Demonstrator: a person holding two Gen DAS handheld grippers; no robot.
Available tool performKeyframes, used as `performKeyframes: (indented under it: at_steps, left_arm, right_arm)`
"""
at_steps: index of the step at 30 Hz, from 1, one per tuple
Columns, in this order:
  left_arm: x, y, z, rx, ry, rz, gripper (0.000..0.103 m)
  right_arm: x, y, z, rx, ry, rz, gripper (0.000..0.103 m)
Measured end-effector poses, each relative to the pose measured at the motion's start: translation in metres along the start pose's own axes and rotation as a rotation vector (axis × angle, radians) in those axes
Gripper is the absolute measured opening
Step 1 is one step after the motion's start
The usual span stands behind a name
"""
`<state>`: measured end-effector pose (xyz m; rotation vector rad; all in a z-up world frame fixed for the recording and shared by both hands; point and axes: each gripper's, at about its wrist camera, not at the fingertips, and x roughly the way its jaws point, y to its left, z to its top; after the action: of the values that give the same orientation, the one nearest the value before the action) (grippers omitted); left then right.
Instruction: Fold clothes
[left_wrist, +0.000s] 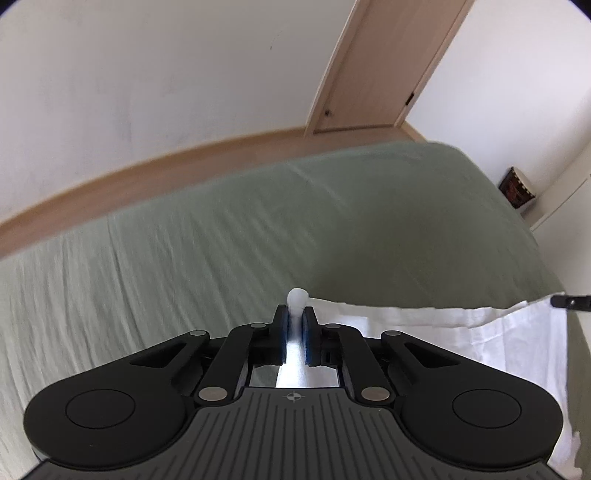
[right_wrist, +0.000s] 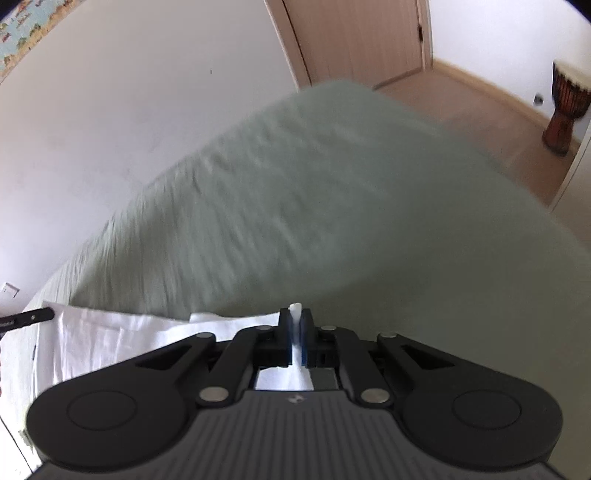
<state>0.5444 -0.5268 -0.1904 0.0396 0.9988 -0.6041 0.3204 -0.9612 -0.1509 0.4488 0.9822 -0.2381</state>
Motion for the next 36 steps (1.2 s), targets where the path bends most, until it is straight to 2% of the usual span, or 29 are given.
performKeyframes:
  at_steps: [5,8,10,13,15,18,19,21,23,24,25,27,29,32,33,36]
  left_arm:
    - [0.003,0.001,-0.001,0.013,-0.025,0.05,0.007]
    - [0.017,0.0,-0.007,0.049,0.007,0.093,0.01]
    - [0.021,0.002,-0.006,0.045,0.014,0.096,0.012]
    - [0.016,0.006,-0.001,0.028,0.004,0.103,0.023]
    - [0.008,0.011,0.007,0.022,-0.035,0.187,0.038]
    - [-0.007,0.026,0.018,-0.04,-0.071,0.227,0.038]
    - [-0.014,0.027,0.019,-0.039,-0.064,0.201,0.038]
    - [-0.028,0.029,0.02,-0.034,-0.052,0.15,0.038]
    - [-0.045,0.011,0.005,0.058,-0.006,0.069,0.038]
    - [-0.051,0.005,-0.003,0.074,0.008,0.033,0.038]
    - [-0.053,0.0,-0.009,0.079,0.02,0.008,0.038]
    - [-0.054,-0.011,-0.022,0.109,0.051,-0.031,0.038]
    - [-0.044,-0.023,-0.036,0.164,0.092,-0.047,0.038]
    - [-0.03,-0.022,-0.039,0.172,0.107,0.0,0.038]
    - [-0.025,-0.019,-0.04,0.168,0.115,0.023,0.037]
    - [-0.019,-0.013,-0.035,0.14,0.1,0.019,0.037]
  right_arm:
    - [0.009,-0.004,0.004,-0.008,-0.015,-0.047,0.003]
    - [0.028,-0.004,-0.007,-0.013,0.006,-0.093,0.004]
    - [0.032,-0.004,-0.012,-0.022,0.003,-0.105,0.004]
    - [0.031,-0.005,-0.011,-0.002,-0.004,-0.106,0.011]
    - [0.026,-0.008,-0.006,0.01,-0.023,-0.145,0.02]
    - [0.014,-0.02,-0.002,0.062,-0.063,-0.202,0.023]
    - [0.01,-0.021,-0.002,0.074,-0.069,-0.194,0.023]
    - [-0.007,-0.019,-0.012,0.09,-0.079,-0.116,0.023]
    - [-0.019,-0.008,-0.028,0.06,-0.073,-0.057,0.02]
    - [-0.024,-0.001,-0.036,0.041,-0.068,-0.03,0.017]
    - [-0.028,0.005,-0.043,0.025,-0.06,-0.004,0.012]
    - [-0.028,0.022,-0.063,-0.011,0.0,0.064,0.012]
    - [-0.021,0.029,-0.072,-0.035,0.037,0.056,0.012]
    - [-0.004,0.033,-0.083,-0.072,0.085,-0.019,0.012]
    - [-0.002,0.028,-0.082,-0.049,0.081,-0.031,0.012]
    - [0.002,0.013,-0.071,0.009,0.066,-0.063,0.008]
